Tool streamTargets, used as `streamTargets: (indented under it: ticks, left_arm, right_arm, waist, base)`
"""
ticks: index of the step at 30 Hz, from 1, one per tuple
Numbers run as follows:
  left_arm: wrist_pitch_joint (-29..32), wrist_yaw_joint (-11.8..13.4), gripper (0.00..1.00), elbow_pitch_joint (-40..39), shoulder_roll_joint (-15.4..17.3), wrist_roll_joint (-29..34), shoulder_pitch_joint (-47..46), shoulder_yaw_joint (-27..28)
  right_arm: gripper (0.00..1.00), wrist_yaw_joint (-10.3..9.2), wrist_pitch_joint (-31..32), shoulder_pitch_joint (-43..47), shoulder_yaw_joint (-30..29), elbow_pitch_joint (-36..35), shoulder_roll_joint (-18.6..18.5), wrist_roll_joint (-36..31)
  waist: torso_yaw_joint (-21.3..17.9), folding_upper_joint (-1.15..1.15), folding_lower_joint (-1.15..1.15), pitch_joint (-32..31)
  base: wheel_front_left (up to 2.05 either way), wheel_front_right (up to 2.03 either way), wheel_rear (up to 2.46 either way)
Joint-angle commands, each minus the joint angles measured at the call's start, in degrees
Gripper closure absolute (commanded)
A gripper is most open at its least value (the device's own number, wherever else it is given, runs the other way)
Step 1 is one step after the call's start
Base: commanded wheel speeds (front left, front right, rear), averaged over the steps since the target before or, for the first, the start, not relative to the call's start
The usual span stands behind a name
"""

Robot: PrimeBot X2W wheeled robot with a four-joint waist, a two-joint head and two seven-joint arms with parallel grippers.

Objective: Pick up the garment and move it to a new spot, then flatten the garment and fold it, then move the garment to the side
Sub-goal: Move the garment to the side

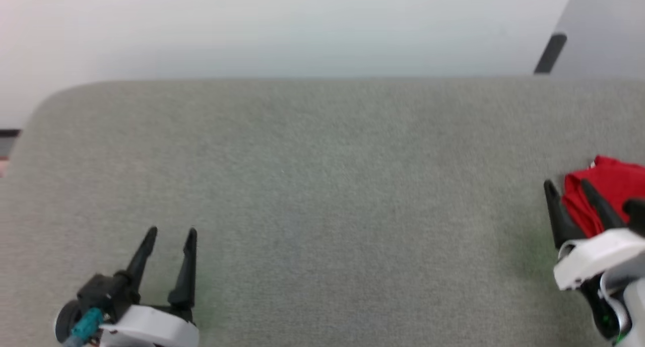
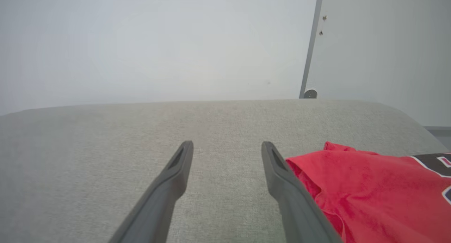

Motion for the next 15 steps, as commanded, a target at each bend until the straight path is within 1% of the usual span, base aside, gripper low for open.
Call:
streamTargets:
  ticks: [1,4,8,15]
  left_arm:
    - [0.02,-0.13,0.0,0.12,-0.15,0.56,0.94,0.03]
    - [0.02,-0.13,0.0,0.11,-0.6,0.67,2.17,0.28]
    - [0.02,-0.14,0.0,-0.6,-0.8,0.97,3.51,0.3]
    - [0.02,-0.14,0.0,-1.3,0.01,0.83,6.62,-1.22]
  right_arm:
    - [0.0,-0.04,-0.66,1.66,0.0,-0.67,0.2,0.4]
    - [0.0,-0.04,-1.97,4.95,-1.04,-2.82,0.4,0.92]
    - [0.0,-0.04,-2.7,9.06,-2.48,-6.47,1.43,0.65]
    - [0.0,-0.04,-1.78,17.37,-6.41,-13.97,2.71,-1.52]
  waist:
    - [2.69,0.0,0.0,-4.11]
    - [3.13,0.0,0.0,-5.93]
    - [3.26,0.0,0.0,-6.88]
    - [3.27,0.0,0.0,-7.93]
  base:
    - [0.0,0.0,0.0]
    - [0.0,0.0,0.0]
    - [0.0,0.0,0.0]
    - [0.0,0.0,0.0]
